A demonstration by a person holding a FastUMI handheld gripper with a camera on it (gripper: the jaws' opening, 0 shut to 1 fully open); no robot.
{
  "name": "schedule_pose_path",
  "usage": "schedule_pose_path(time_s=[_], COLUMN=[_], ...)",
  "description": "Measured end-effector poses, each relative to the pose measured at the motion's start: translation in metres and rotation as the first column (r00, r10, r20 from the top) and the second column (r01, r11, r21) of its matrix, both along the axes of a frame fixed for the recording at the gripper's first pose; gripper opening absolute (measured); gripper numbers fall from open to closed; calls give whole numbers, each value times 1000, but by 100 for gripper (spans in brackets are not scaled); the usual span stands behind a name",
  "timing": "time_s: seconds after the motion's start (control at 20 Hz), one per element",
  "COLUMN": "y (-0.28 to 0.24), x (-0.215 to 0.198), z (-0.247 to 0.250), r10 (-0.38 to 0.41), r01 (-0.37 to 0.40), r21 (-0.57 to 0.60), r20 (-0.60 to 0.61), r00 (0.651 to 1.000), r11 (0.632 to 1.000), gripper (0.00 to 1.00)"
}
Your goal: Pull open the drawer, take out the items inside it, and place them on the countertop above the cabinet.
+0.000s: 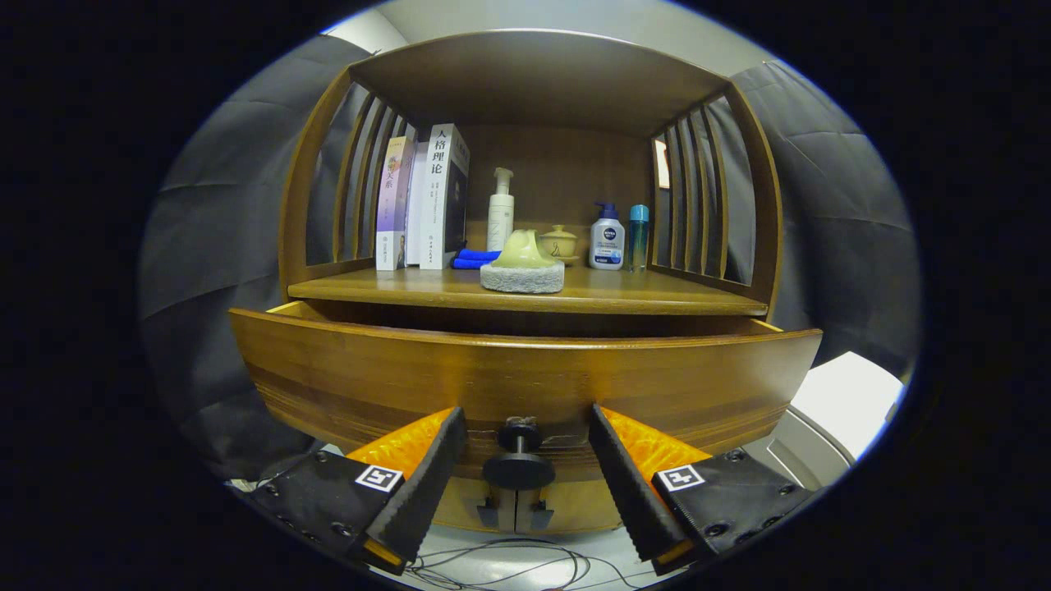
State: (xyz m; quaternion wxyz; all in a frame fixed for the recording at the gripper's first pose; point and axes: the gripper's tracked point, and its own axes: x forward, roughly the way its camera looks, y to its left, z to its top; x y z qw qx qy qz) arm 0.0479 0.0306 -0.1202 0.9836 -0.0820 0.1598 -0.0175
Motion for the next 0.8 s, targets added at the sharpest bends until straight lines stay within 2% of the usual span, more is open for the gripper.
schedule_pose_path(time_s=[0.8], y=[1], x=[56], z=[-6], r10=[-4], r01=[3], r21=[13], r20=[30], r00=[1000], r11=[1000], gripper=[97])
